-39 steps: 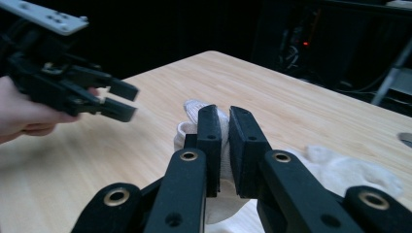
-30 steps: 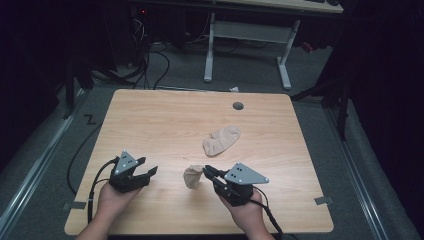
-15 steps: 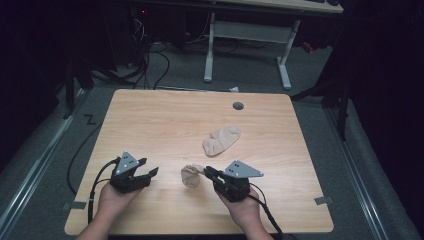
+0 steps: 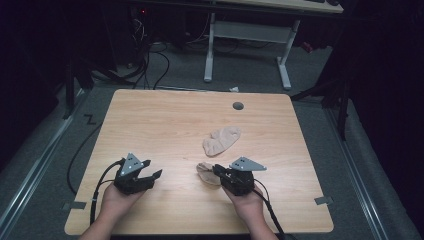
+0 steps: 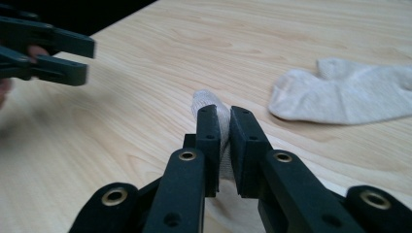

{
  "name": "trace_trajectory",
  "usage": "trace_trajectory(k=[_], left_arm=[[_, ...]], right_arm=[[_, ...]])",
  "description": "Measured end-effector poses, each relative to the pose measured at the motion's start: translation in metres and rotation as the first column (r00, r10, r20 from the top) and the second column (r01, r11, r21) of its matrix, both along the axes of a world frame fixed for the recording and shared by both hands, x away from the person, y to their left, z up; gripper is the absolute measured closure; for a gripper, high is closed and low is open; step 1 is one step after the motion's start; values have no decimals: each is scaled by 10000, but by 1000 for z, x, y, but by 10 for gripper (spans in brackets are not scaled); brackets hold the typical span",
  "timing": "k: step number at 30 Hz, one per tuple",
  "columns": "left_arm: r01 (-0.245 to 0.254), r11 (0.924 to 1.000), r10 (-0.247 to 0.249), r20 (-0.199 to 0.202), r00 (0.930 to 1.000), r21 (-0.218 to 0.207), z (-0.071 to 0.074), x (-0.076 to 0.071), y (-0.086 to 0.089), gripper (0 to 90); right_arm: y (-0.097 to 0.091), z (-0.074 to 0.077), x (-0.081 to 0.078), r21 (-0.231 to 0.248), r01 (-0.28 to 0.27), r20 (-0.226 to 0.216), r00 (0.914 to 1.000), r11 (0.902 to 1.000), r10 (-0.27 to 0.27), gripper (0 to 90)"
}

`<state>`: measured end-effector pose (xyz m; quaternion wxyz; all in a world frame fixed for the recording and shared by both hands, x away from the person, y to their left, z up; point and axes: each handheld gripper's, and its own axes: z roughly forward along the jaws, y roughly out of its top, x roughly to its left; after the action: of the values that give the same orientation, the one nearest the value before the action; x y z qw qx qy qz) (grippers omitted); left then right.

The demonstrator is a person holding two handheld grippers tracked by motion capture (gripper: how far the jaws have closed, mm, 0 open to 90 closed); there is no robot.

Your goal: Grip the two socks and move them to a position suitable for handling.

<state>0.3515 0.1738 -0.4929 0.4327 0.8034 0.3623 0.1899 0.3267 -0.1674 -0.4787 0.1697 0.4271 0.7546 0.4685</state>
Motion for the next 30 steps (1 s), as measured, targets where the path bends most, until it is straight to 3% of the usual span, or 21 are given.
trace_trajectory(k=[9,17,25,30], left_arm=[[100,9999,-100,-42,9999,80,-1,-2,-3,423],[89,9999,-88,-42,10000,145,-1,-1,-3,422],[61,9999,-61,-48,10000,113,-1,0,-1,422],[62,9999,-62,-10,10000,125,0,0,0,422]], right_arm=[[-23,-13,13,97,875,-328,9957,9961,-871,828],[-48,-23,24,42,1843,-630,9810,9829,-1837,817],[-48,-36,33,-437,1814,-1376,9729,9824,-1858,819],[-39,-41,32,-747,1413,-1714,9734,9871,-1523,828]])
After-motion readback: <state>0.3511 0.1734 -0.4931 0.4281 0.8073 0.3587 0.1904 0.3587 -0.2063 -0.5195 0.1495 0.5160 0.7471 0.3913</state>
